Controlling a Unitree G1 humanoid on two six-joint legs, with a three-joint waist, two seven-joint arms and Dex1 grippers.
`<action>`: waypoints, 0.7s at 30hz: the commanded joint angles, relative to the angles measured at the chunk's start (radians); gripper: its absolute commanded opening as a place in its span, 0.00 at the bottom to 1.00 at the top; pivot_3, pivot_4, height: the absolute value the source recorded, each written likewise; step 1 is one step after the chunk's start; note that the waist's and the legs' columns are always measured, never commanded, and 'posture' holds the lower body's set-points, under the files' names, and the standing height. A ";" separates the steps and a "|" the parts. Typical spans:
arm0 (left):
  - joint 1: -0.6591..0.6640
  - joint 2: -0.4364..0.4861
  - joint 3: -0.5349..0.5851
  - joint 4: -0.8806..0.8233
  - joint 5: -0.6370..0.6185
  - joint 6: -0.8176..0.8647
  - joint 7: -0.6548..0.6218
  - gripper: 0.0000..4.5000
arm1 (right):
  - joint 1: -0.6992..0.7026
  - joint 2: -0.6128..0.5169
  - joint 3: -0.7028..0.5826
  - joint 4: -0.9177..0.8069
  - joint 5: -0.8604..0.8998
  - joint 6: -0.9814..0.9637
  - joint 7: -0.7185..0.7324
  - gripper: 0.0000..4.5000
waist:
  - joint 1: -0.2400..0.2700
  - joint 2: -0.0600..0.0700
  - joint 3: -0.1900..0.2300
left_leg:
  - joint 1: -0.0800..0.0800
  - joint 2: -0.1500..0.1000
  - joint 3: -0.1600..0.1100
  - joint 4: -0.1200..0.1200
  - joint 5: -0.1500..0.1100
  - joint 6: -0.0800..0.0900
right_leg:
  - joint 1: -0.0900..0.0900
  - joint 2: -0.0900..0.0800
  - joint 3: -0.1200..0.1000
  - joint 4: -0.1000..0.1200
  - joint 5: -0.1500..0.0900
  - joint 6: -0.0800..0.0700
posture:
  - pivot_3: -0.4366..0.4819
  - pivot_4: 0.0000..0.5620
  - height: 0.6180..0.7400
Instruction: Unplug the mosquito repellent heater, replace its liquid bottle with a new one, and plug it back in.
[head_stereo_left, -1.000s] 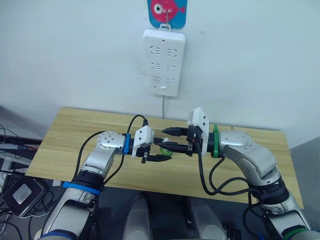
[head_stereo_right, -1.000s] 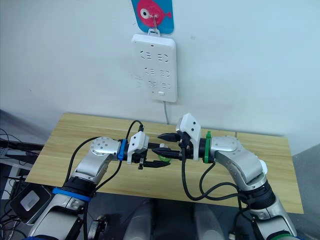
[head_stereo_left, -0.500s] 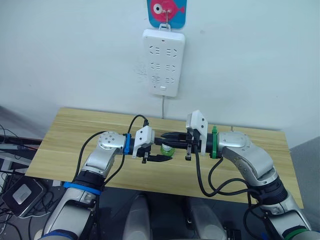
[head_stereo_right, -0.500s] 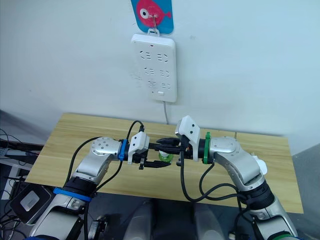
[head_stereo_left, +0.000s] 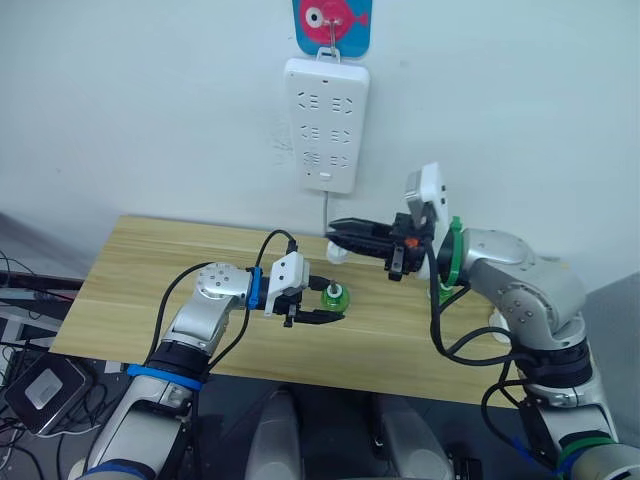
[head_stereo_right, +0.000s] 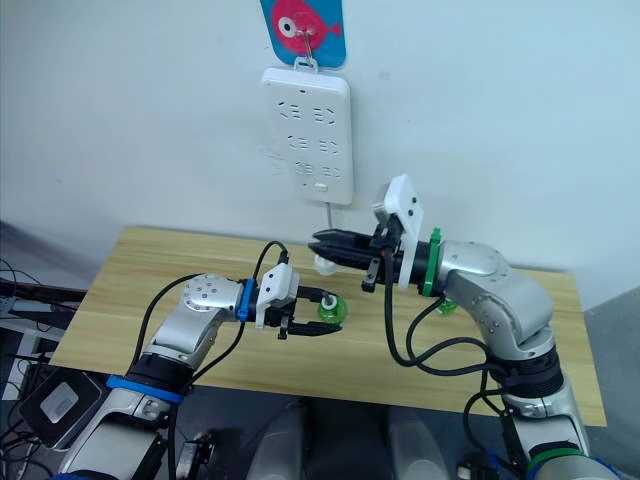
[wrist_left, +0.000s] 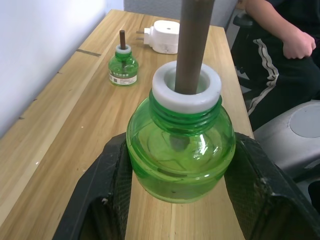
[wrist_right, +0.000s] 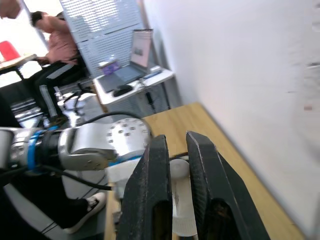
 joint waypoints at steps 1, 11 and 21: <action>0.026 0.020 0.014 -0.017 -0.005 -0.028 -0.013 0.50 | 0.021 -0.022 -0.032 0.046 -0.079 -0.070 -0.054 0.03 | -0.001 0.000 0.000 | 0.000 0.000 0.000 0.000 0.000 0.000 | 0.000 0.000 0.000 0.000 0.000 0.000 | 0.43 0.50 1.00; 0.008 0.037 0.038 0.020 -0.001 -0.055 0.029 0.50 | 0.226 0.155 0.099 0.415 -0.462 -0.545 -0.290 0.03 | -0.001 0.000 0.000 | 0.000 0.000 0.001 0.000 0.000 0.000 | -0.001 0.000 0.001 0.000 0.000 0.000 | 0.47 0.54 1.00; 0.066 0.092 0.052 -0.070 -0.023 -0.004 0.011 0.50 | 0.255 0.247 0.059 0.616 -0.536 -0.748 -0.391 0.03 | 0.004 0.002 0.002 | 0.001 0.001 0.002 -0.002 0.000 0.000 | -0.001 0.001 0.002 0.000 0.000 0.000 | 0.50 0.59 1.00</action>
